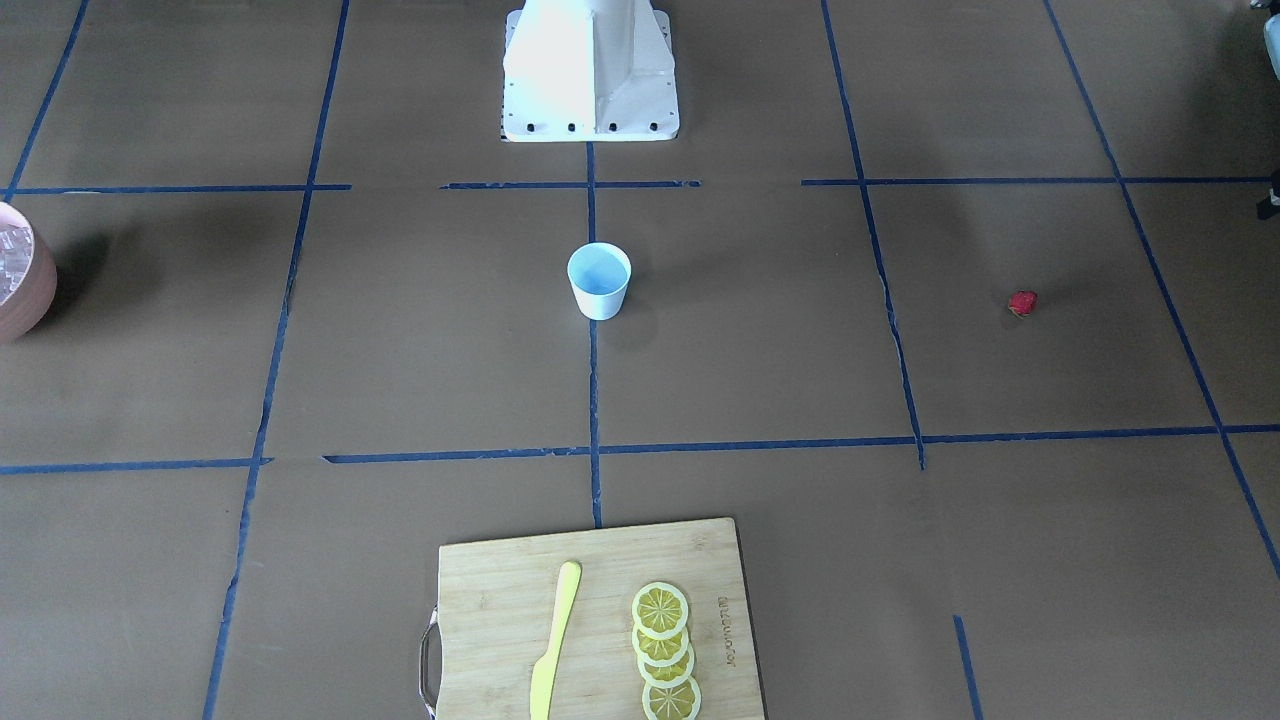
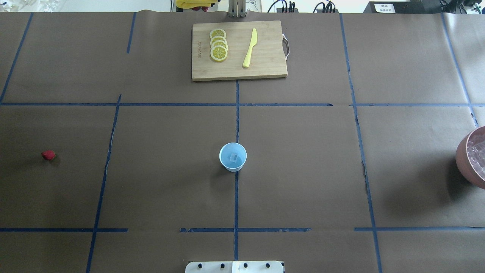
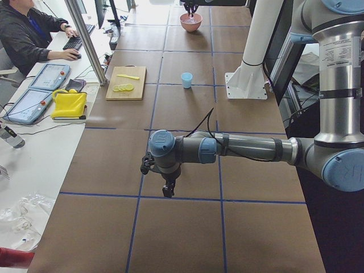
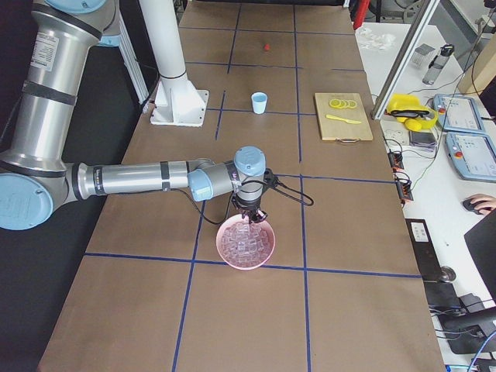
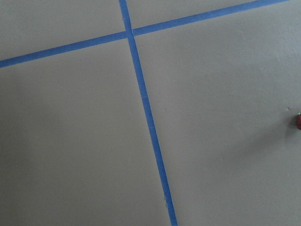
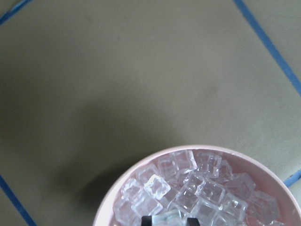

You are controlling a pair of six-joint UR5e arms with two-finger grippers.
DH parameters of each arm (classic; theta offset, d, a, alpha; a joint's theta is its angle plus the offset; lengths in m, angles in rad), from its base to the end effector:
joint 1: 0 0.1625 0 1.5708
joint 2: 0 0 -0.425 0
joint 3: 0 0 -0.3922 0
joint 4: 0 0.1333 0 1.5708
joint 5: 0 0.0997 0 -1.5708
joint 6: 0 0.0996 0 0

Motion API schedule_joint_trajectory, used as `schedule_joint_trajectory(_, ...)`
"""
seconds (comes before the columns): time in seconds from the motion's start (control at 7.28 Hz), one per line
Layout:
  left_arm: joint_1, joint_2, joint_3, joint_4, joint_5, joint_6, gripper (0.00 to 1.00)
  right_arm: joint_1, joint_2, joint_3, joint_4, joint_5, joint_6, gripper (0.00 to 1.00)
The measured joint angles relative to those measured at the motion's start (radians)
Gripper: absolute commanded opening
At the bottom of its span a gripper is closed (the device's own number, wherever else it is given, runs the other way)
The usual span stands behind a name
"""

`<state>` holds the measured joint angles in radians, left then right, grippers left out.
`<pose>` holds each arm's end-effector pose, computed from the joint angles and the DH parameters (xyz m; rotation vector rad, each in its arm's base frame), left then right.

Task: Put ice and strawberries in cup
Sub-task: 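Grasp another ice cube from the pink bowl with the right gripper, then carry the ice cube with the right gripper over the cup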

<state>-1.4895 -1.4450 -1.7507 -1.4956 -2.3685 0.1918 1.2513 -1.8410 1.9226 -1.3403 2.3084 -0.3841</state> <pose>-0.0264 -0.4401 0.6346 0.0242 0.7998 0.2500 -0.0611 -0.3958 0.5796 0.3299 -0.7410 -0.7808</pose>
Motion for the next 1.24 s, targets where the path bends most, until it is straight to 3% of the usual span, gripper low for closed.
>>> schedule_joint_trajectory(0.55,0.0,0.0,-0.003,0.0,0.0,0.0,1.0,-0.027,0.148,0.056,-0.01,0.02,0.781,0.05)
schedule_joint_trajectory(0.96,0.0,0.0,-0.005,0.0,0.0,0.0,1.0,-0.209,0.314,0.09,-0.048,-0.035,1.082,0.04)
schedule_joint_trajectory(1.24,0.0,0.0,-0.005,0.0,0.0,0.0,1.0,-0.391,0.507,0.106,-0.205,-0.16,1.248,0.04)
